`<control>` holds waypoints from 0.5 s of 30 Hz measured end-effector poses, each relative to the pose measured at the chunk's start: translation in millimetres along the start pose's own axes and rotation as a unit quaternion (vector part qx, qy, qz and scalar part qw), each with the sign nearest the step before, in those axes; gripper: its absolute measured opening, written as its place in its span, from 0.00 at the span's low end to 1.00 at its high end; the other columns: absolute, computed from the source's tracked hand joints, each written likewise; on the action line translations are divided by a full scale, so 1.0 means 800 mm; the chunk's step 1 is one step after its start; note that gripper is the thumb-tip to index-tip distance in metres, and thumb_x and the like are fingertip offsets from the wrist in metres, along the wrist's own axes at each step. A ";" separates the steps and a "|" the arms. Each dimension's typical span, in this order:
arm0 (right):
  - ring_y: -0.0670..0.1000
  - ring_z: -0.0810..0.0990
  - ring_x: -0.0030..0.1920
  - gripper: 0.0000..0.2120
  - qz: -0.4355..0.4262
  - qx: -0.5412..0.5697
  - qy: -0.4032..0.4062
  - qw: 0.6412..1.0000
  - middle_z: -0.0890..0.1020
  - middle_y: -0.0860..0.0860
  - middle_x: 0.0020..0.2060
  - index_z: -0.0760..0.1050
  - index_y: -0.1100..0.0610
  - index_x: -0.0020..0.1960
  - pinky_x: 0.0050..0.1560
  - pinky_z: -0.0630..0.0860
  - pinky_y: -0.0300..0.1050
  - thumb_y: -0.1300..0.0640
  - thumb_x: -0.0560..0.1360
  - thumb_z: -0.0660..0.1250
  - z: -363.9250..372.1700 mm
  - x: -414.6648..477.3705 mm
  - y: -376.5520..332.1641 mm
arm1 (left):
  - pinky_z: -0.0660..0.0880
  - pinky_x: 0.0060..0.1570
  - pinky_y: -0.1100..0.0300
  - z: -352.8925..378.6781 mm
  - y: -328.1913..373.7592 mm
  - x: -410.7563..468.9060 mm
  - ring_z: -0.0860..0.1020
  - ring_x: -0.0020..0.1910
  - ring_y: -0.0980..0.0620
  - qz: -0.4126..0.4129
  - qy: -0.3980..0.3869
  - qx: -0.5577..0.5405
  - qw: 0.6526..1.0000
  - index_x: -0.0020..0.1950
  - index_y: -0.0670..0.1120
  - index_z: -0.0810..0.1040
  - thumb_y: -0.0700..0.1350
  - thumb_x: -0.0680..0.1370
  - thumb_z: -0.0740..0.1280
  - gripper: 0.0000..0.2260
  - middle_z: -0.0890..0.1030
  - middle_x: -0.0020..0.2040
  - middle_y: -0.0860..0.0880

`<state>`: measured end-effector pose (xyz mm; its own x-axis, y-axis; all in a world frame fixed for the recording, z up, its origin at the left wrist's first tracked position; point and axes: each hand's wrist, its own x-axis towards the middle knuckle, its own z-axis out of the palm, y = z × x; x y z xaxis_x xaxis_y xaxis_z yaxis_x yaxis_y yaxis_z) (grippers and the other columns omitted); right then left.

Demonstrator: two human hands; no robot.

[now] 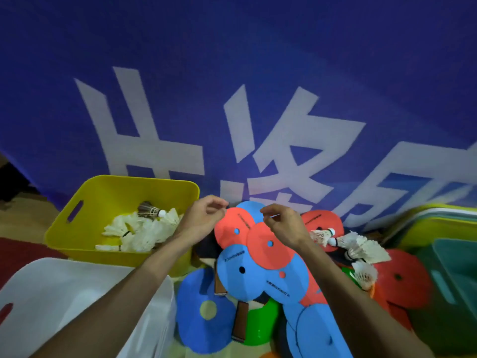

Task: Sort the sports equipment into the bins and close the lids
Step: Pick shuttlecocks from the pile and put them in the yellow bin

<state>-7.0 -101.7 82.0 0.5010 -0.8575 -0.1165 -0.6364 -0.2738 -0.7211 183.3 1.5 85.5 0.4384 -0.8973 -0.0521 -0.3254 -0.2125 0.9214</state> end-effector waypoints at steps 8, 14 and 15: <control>0.47 0.80 0.45 0.10 0.089 0.035 0.102 0.990 0.83 0.49 0.46 0.81 0.55 0.54 0.48 0.72 0.36 0.62 0.75 0.64 -0.080 -0.039 0.121 | 0.75 0.48 0.65 0.128 0.020 0.019 0.80 0.46 0.53 0.028 -0.152 0.087 0.984 0.48 0.51 0.78 0.37 0.74 0.68 0.09 0.81 0.46 0.55; 0.52 0.82 0.46 0.10 0.154 0.055 0.160 0.973 0.85 0.51 0.46 0.81 0.53 0.52 0.50 0.77 0.45 0.60 0.75 0.64 -0.109 -0.056 0.188 | 0.70 0.41 0.78 0.224 0.022 0.035 0.76 0.45 0.55 0.032 -0.219 0.133 0.966 0.56 0.44 0.78 0.38 0.75 0.67 0.10 0.78 0.47 0.51; 0.52 0.82 0.46 0.09 0.160 0.061 0.168 0.971 0.85 0.51 0.45 0.81 0.52 0.51 0.51 0.78 0.46 0.60 0.75 0.64 -0.112 -0.056 0.196 | 0.69 0.41 0.79 0.238 0.021 0.038 0.76 0.45 0.55 0.027 -0.227 0.136 0.964 0.56 0.43 0.77 0.38 0.75 0.67 0.10 0.78 0.46 0.51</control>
<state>-182.0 -145.4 35.4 0.0565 -0.9894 -0.1337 -0.6441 0.0662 -0.7621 31.3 -102.8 25.7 0.0230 -0.9739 -0.2259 -0.5725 -0.1981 0.7956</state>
